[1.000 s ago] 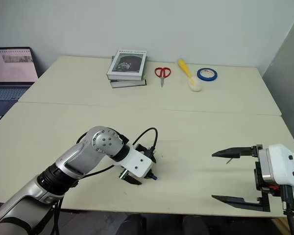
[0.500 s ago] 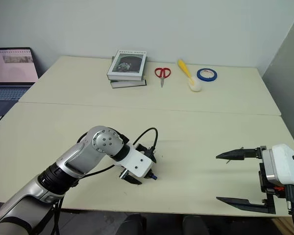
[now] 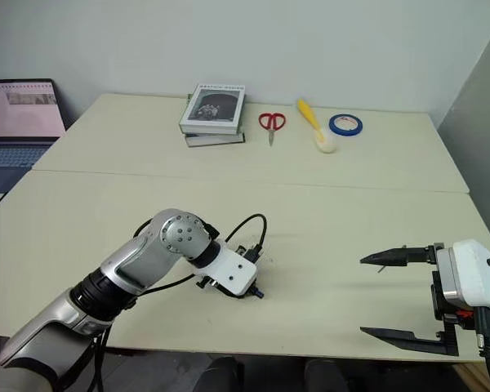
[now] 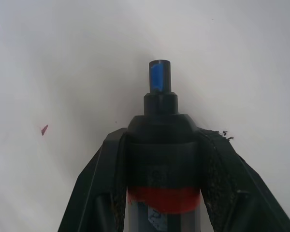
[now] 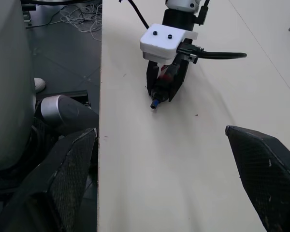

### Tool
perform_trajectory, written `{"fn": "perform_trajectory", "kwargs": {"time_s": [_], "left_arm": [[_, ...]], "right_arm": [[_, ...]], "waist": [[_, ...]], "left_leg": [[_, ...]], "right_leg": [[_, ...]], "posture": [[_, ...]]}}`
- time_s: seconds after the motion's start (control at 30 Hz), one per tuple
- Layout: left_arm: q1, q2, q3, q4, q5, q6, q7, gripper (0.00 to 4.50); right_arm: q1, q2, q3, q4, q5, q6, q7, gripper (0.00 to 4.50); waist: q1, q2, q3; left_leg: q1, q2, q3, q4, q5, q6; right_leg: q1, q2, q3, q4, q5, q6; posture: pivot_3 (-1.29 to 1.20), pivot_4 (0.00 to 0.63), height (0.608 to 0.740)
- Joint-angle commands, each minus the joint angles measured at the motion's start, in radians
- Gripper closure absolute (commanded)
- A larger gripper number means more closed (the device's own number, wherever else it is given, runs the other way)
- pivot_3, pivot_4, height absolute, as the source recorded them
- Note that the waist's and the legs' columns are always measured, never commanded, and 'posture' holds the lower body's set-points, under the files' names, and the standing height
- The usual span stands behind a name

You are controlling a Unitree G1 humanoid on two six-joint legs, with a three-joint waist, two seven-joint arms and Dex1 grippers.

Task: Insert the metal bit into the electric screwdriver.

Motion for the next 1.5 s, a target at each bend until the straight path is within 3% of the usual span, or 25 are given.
{"fn": "perform_trajectory", "kwargs": {"time_s": [0.03, 0.2, 0.43, 0.63, 0.8, 1.0, 1.2, 1.5], "left_arm": [[-0.001, -0.019, -0.029, 0.005, 0.031, -0.003, 0.018, 2.84], [0.000, -0.037, 0.004, 0.004, -0.002, 0.026, 0.022, 2.84], [-0.089, -0.149, 0.214, 0.001, -0.197, 0.250, 0.096, 2.84], [-0.125, -0.253, 0.360, 0.040, -0.310, 0.396, 0.277, 2.84], [-0.078, -0.424, 0.495, 0.039, -0.441, 0.472, 0.482, 2.84], [0.053, -0.561, 0.543, 0.070, -0.450, 0.251, 0.684, 2.84], [0.110, -0.586, 0.542, 0.155, -0.394, 0.011, 0.823, 2.84], [0.219, -0.561, 0.538, 0.136, -0.407, -0.040, 0.898, 2.84]], "right_arm": [[-0.008, -0.014, -0.005, -0.017, 0.003, -0.004, -0.004, 0.00], [0.006, -0.021, -0.018, -0.020, 0.022, 0.015, 0.009, 0.00], [0.004, -0.032, -0.034, -0.016, 0.031, 0.036, 0.013, 0.00], [-0.011, -0.028, -0.024, -0.003, 0.017, 0.029, 0.001, 0.00], [-0.050, -0.023, -0.002, 0.009, 0.020, 0.033, -0.041, 0.00], [-0.152, -0.010, 0.043, 0.015, 0.091, 0.074, -0.178, 0.00], [-0.254, -0.012, 0.106, 0.042, 0.099, 0.084, -0.277, 0.00], [-0.372, -0.009, 0.212, 0.051, 0.118, 0.128, -0.402, 0.00]], "waist": [[0.000, 0.000, 0.000], [0.000, 0.000, 0.000], [0.000, -0.002, 0.001], [-0.008, -0.002, 0.001], [-0.004, -0.003, 0.002], [-0.004, -0.004, 0.002], [-0.003, -0.004, 0.002], [-0.002, -0.004, 0.002]], "left_leg": [[0.000, 0.000, 0.000, 0.000, 0.000, 0.000], [0.000, 0.000, 0.000, 0.000, 0.000, 0.000], [-0.003, 0.000, -0.002, 0.000, 0.000, 0.000], [-0.002, 0.000, -0.002, -0.004, 0.000, 0.000], [-0.003, 0.000, -0.003, -0.004, 0.000, 0.000], [-0.002, 0.000, -0.003, -0.004, 0.000, 0.000], [-0.003, -0.001, -0.003, -0.003, 0.000, 0.000], [-0.004, -0.001, -0.003, -0.004, 0.000, 0.000]], "right_leg": [[0.000, 0.000, 0.000, 0.000, 0.000, 0.000], [0.000, 0.000, 0.000, 0.000, 0.000, 0.000], [-0.001, 0.000, -0.001, -0.001, 0.000, 0.000], [-0.003, 0.000, -0.002, 0.000, 0.001, 0.002], [-0.004, 0.000, -0.002, -0.001, 0.001, 0.003], [-0.004, 0.000, -0.002, 0.000, 0.001, 0.004], [-0.003, 0.000, -0.001, -0.001, 0.002, 0.005], [-0.004, 0.000, -0.001, -0.001, 0.002, 0.005]], "posture": [[0.00, 0.150, 0.740], [0.00, 0.150, 0.740], [0.00, 0.150, 0.740], [0.00, 0.150, 0.740], [0.00, 0.150, 0.740], [0.00, 0.150, 0.740], [0.00, 0.150, 0.740], [0.00, 0.150, 0.740]]}}
